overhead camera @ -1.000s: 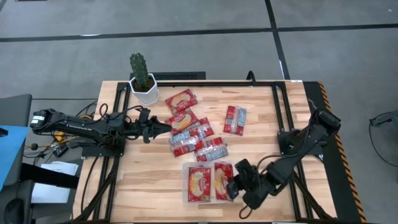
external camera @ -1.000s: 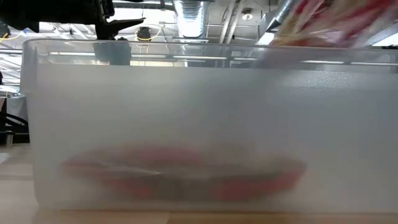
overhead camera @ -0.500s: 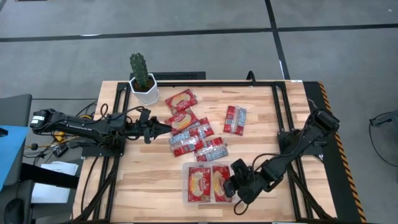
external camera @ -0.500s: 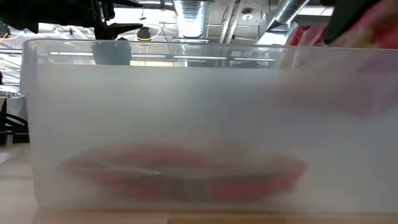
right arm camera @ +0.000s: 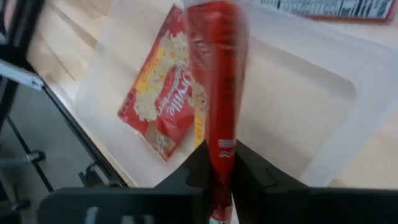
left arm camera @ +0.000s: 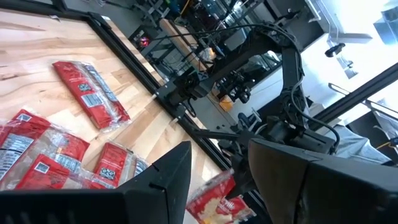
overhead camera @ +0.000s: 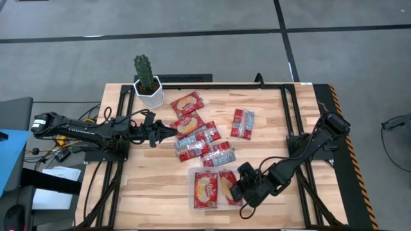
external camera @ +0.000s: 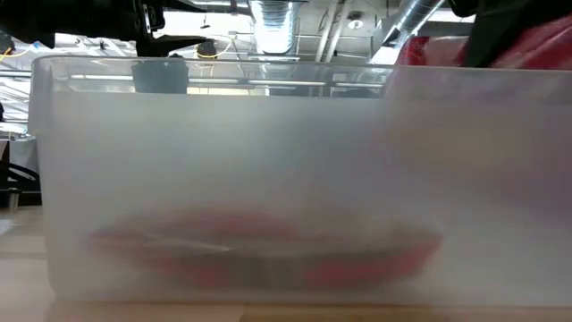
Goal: Sort popcorn bags into baskets
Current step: Put the red popcorn bag into the transparent bin
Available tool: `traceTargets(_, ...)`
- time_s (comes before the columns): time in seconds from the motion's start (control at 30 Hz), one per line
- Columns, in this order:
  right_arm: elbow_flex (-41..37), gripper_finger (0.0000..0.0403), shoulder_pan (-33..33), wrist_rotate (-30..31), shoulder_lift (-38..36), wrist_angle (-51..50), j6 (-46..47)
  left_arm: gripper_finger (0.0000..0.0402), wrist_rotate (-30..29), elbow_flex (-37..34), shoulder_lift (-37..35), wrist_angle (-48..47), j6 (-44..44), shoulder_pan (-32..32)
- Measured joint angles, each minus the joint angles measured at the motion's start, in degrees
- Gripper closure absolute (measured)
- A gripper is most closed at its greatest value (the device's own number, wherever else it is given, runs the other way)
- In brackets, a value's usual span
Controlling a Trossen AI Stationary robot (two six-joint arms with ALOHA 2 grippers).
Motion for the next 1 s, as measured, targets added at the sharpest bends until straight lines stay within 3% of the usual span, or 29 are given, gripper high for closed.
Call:
traceTargets(0.3,0.04,0.0233,-1.05,-2.86,0.0,-3.6,-1.53,0.0255,-0.48,0.0,0.0,0.0,0.0,0.0)
traceTargets(0.47,0.04,0.0199,-1.73,-7.34,0.0,-6.74,-2.61,0.0255,-1.68,0.0,0.0,-0.19,0.0,0.0)
traceTargets(0.77,0.53,0.0214,-1.58,-12.06,0.0,-6.85,-3.97,0.0255,-2.47,-0.02,0.06,-1.42,0.0,0.0)
traceTargets(1.0,4.6,0.0232,-6.76,-10.99,-3.09,-6.9,-15.96,0.0255,-5.42,-0.02,0.22,-11.87,-0.7,1.54)
